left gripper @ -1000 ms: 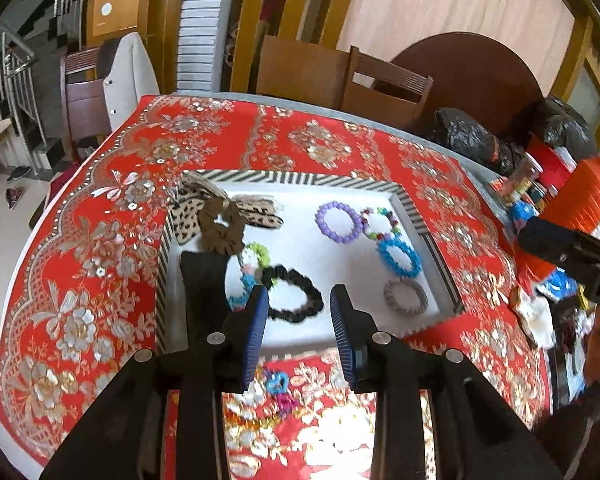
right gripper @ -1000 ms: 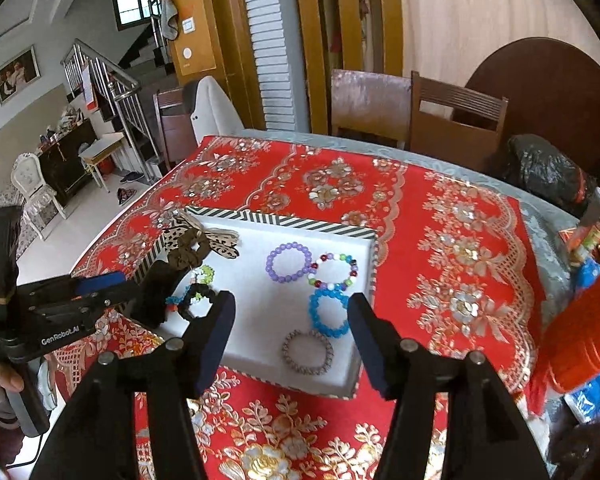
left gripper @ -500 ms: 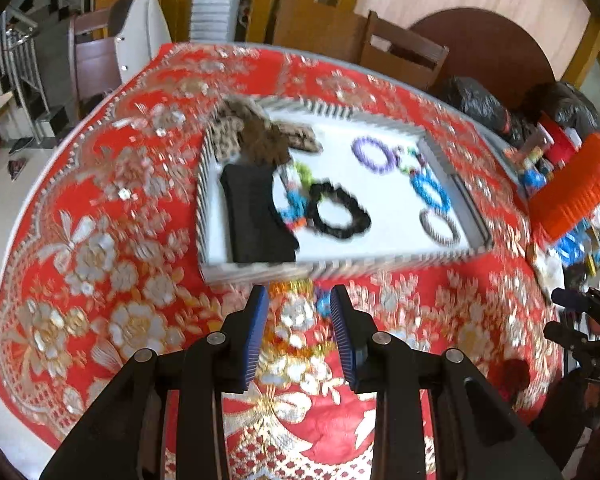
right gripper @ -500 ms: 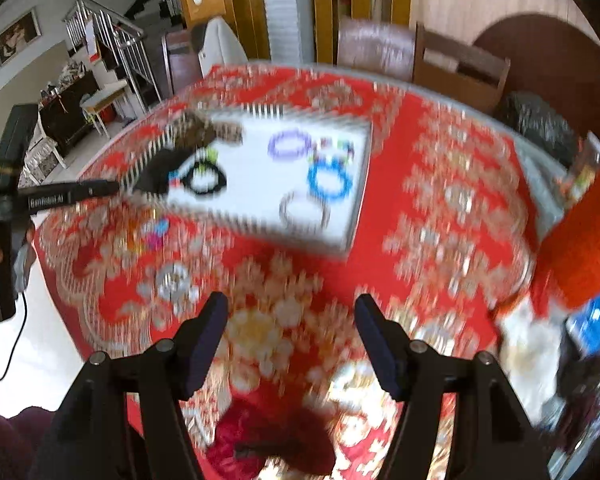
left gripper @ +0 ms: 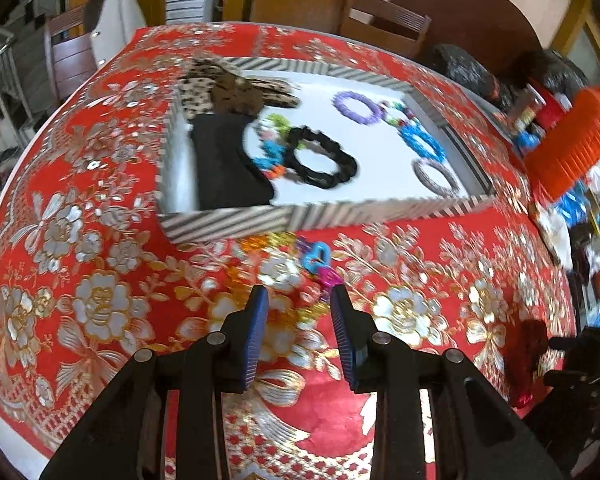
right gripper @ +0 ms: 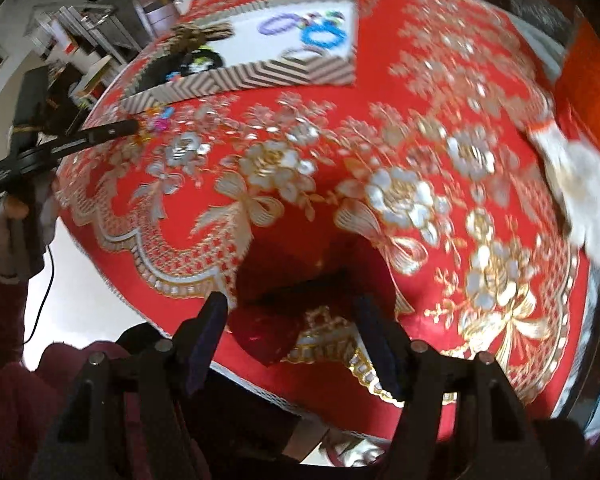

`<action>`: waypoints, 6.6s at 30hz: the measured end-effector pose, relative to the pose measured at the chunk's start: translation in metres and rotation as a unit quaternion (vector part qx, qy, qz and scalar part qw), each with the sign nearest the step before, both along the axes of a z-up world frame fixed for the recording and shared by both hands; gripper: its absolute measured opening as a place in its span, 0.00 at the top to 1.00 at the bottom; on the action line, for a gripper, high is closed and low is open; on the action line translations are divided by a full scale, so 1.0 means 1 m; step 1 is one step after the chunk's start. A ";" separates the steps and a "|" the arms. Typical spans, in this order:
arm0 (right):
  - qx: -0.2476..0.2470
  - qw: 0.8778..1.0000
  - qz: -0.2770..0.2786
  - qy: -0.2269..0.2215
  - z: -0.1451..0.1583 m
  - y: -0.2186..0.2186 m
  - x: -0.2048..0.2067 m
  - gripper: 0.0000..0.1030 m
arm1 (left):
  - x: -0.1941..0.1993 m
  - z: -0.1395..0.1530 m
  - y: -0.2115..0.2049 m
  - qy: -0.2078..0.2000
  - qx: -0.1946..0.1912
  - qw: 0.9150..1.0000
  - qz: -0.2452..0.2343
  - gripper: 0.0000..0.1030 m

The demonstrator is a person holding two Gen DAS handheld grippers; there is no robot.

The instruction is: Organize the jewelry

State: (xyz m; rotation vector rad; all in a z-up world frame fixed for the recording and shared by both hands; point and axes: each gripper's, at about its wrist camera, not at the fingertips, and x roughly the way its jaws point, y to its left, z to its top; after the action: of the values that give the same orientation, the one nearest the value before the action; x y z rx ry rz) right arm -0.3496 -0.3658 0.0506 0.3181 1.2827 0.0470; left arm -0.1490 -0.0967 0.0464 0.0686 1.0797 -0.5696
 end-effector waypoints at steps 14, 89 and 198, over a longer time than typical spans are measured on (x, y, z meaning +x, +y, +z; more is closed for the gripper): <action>-0.049 0.998 0.007 -0.047 -0.008 0.011 0.068 0.33 | 0.030 -0.019 0.016 0.016 0.016 0.998 0.062 0.70; -0.017 0.993 -0.025 -0.111 0.000 0.024 0.259 0.84 | 0.149 0.008 -0.107 -0.027 0.026 0.998 0.043 0.91; -0.104 0.961 -0.044 -0.252 0.083 0.059 0.157 0.37 | -0.013 0.099 -0.051 -0.224 0.023 0.970 0.095 0.74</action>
State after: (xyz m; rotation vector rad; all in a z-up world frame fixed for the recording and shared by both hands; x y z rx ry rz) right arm -0.1926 -0.3069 0.1337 0.1651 0.7576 -0.0799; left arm -0.1618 -0.1476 0.1454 0.1266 0.6501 -0.3325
